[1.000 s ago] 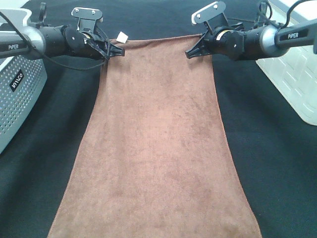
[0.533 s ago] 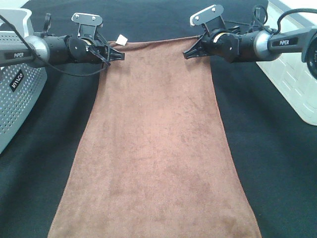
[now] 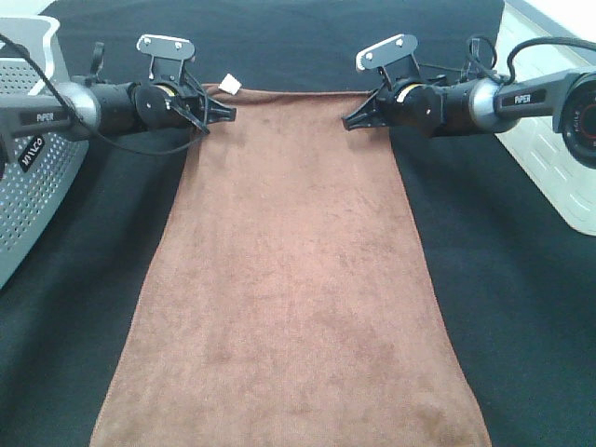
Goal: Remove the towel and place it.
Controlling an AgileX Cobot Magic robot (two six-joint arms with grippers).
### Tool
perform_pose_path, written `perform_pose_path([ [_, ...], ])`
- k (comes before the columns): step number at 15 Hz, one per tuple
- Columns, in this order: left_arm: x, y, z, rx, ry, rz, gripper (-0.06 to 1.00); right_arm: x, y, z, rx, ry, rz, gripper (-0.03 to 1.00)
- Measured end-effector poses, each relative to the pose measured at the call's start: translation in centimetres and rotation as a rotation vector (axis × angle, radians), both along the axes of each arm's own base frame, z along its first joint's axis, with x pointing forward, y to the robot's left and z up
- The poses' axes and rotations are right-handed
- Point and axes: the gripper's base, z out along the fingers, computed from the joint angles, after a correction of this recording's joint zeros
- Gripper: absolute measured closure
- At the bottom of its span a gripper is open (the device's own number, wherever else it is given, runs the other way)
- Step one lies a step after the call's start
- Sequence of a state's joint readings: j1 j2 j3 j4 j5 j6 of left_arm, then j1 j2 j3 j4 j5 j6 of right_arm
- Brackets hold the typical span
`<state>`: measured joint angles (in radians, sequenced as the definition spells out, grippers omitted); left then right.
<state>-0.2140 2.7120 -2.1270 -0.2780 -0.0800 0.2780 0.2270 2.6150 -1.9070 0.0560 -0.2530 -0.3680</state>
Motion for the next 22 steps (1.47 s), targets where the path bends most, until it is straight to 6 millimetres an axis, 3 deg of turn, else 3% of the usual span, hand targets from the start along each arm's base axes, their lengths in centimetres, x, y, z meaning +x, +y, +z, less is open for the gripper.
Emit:
perform_pose_path([
  [3,-0.1,0.1,-1.5,-0.013,0.002,0.015,0.77,0.2,-0.4,0.1,0.011,-0.035,-0.011,0.74],
  [4,-0.1,0.1,-1.5,-0.013,0.002,0.015,0.77,0.2,-0.4,0.1,0.011,-0.035,-0.011,0.74],
  [5,0.0,0.1,-1.7,-0.037,-0.005,0.030,0.62,0.3,-0.7,0.2,0.017,-0.039,-0.020,0.64],
  [7,0.0,0.2,-1.7,-0.071,-0.016,0.049,0.41,0.3,-0.8,0.2,0.027,-0.038,-0.030,0.54],
  [9,0.1,0.2,-1.6,-0.078,-0.023,0.053,0.30,0.4,-0.9,0.2,0.037,-0.038,-0.037,0.49],
  [13,-0.1,0.1,-2.0,-0.075,0.026,0.044,0.28,-0.4,-0.9,-1.1,0.076,0.138,-0.072,0.46],
  [18,-0.4,-0.1,-1.6,-0.055,0.097,0.016,0.28,-0.6,-0.8,-0.8,0.078,0.177,-0.071,0.46],
  [20,-0.5,-0.1,-1.2,-0.033,0.111,-0.001,0.28,-0.6,-0.8,0.6,0.080,0.181,-0.067,0.46],
  [22,-0.5,-0.2,0.2,-0.022,0.122,-0.016,0.28,-0.6,-0.7,3.4,0.086,0.171,-0.060,0.46],
])
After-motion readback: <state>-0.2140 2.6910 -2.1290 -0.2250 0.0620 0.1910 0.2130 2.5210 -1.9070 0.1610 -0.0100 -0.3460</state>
